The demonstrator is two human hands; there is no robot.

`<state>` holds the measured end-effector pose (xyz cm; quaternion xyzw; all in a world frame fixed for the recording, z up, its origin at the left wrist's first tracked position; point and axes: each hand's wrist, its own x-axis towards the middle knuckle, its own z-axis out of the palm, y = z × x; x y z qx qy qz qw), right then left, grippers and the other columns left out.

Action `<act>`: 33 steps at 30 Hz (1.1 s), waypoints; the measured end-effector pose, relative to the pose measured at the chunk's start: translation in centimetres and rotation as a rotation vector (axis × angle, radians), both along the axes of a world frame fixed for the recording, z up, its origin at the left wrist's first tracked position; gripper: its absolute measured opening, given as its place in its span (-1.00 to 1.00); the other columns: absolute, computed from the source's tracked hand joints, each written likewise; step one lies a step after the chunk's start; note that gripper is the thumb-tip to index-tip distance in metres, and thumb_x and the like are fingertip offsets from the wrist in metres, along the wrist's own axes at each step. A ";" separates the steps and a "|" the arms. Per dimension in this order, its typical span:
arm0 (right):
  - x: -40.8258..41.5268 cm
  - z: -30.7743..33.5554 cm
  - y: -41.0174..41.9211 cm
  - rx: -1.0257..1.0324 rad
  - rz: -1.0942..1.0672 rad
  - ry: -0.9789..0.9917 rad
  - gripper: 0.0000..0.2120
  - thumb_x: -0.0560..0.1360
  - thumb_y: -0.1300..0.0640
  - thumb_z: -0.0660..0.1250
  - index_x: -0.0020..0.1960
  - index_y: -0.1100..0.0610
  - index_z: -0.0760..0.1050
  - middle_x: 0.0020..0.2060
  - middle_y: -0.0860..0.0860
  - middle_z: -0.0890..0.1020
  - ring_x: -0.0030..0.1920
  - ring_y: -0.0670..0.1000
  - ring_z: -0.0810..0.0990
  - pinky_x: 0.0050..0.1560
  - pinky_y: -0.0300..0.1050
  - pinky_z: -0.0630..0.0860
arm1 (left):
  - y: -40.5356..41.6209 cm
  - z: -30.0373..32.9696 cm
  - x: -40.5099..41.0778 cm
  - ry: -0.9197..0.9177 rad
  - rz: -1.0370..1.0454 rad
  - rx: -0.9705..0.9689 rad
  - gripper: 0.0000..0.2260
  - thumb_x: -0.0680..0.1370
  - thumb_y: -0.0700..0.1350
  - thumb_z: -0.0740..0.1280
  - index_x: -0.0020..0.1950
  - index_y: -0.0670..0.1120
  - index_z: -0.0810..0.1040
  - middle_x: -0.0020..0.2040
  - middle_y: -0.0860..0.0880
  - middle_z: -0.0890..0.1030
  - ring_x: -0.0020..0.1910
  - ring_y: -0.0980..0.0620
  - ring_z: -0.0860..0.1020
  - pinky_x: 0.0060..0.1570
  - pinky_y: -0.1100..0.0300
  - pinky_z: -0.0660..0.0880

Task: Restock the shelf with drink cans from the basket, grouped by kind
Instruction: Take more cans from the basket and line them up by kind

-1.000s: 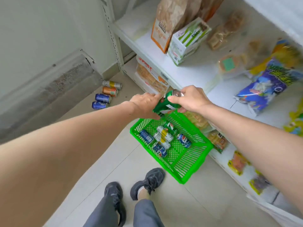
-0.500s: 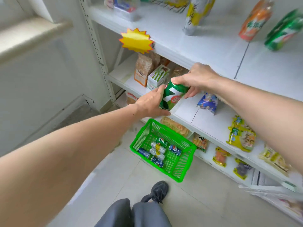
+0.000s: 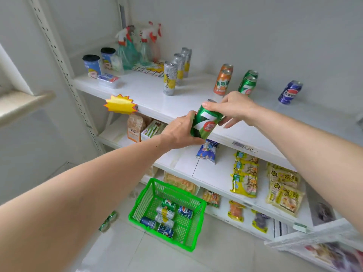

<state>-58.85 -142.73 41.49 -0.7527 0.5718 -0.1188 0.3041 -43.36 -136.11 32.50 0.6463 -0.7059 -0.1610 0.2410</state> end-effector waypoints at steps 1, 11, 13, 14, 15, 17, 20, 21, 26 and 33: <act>-1.3 0.3 -0.4 0.006 0.000 -0.011 -0.42 0.36 -0.28 0.45 0.00 0.24 0.58 -0.16 0.09 0.71 -0.23 0.04 0.72 -0.24 -0.02 0.69 | -0.6 0.3 -1.4 0.015 -0.002 -0.005 -0.38 0.34 0.12 0.52 0.22 -0.09 0.31 0.11 -0.11 0.57 0.01 -0.11 0.55 -0.05 0.06 0.50; -15.2 0.6 -5.7 -0.039 -0.064 -0.094 -0.69 0.33 -0.09 0.56 -0.11 0.08 0.56 -0.18 -0.01 0.68 -0.13 -0.01 0.67 -0.26 -0.12 0.61 | -7.7 1.0 -15.7 0.075 -0.044 0.018 -0.33 0.33 0.13 0.51 0.30 -0.05 0.29 0.14 -0.07 0.58 0.04 -0.06 0.56 0.04 -0.02 0.55; -17.2 0.7 -7.0 -0.052 -0.086 -0.098 -0.70 0.33 -0.09 0.56 -0.15 0.09 0.57 -0.20 0.00 0.69 -0.14 0.01 0.68 -0.19 -0.08 0.64 | -9.1 1.1 -17.9 0.088 -0.052 0.030 -0.34 0.34 0.12 0.51 0.31 -0.05 0.29 0.15 -0.06 0.58 0.06 -0.07 0.56 0.05 0.00 0.55; -18.1 0.6 -7.7 -0.058 -0.102 -0.101 -0.67 0.32 -0.10 0.56 -0.13 0.12 0.59 -0.19 0.02 0.70 -0.14 0.02 0.68 -0.16 -0.05 0.66 | -9.8 1.1 -18.8 0.095 -0.056 0.038 -0.34 0.35 0.11 0.51 0.32 -0.06 0.28 0.15 -0.06 0.57 0.07 -0.07 0.56 0.05 0.01 0.54; -18.7 0.6 -8.4 -0.058 -0.118 -0.102 -0.64 0.31 -0.10 0.56 -0.10 0.14 0.60 -0.18 0.03 0.70 -0.14 0.03 0.69 -0.12 -0.03 0.67 | -10.5 1.1 -19.5 0.098 -0.058 0.046 -0.34 0.36 0.10 0.51 0.32 -0.06 0.28 0.16 -0.07 0.57 0.07 -0.07 0.55 0.05 0.01 0.54; -19.7 0.2 -9.9 -0.050 -0.142 -0.102 -0.60 0.31 -0.11 0.56 -0.06 0.17 0.61 -0.17 0.05 0.70 -0.14 0.03 0.69 -0.09 -0.01 0.67 | -11.9 0.9 -20.5 0.077 -0.058 0.059 -0.36 0.38 0.11 0.49 0.32 -0.07 0.28 0.17 -0.08 0.57 0.09 -0.08 0.55 0.05 0.01 0.53; -20.3 -0.4 -12.2 -0.055 -0.153 -0.087 -0.56 0.30 -0.11 0.56 -0.02 0.20 0.60 -0.16 0.05 0.69 -0.12 0.04 0.68 -0.05 0.02 0.67 | -14.2 0.3 -20.7 -0.007 -0.061 0.099 -0.34 0.39 0.15 0.46 0.33 -0.06 0.24 0.20 -0.08 0.55 0.10 -0.09 0.54 0.05 -0.03 0.53; -20.3 -0.6 -13.1 -0.059 -0.158 -0.074 -0.54 0.30 -0.12 0.57 0.00 0.20 0.59 -0.14 0.05 0.69 -0.11 0.04 0.67 -0.05 0.03 0.67 | -15.0 0.1 -20.5 -0.042 -0.070 0.117 -0.33 0.40 0.17 0.45 0.35 -0.05 0.22 0.22 -0.08 0.54 0.11 -0.09 0.53 0.06 -0.05 0.52; -19.6 -1.3 -17.3 -0.092 -0.198 -0.018 -0.49 0.25 -0.17 0.55 -0.01 0.19 0.58 -0.11 0.07 0.68 -0.12 0.06 0.67 -0.07 0.07 0.67 | -19.0 0.0 -18.1 -0.203 -0.130 0.201 -0.26 0.44 0.19 0.41 0.45 -0.11 0.17 0.34 -0.10 0.45 0.23 -0.10 0.48 0.17 -0.04 0.47; -16.4 -3.7 -21.9 -0.128 -0.233 0.067 -0.48 0.22 -0.25 0.55 -0.07 0.12 0.54 -0.07 0.06 0.66 -0.10 0.10 0.66 -0.07 0.01 0.63 | -23.0 -1.3 -14.2 -0.335 -0.097 0.271 -0.34 0.48 0.20 0.36 0.43 -0.11 0.25 0.34 -0.09 0.40 0.26 -0.10 0.44 0.16 -0.05 0.48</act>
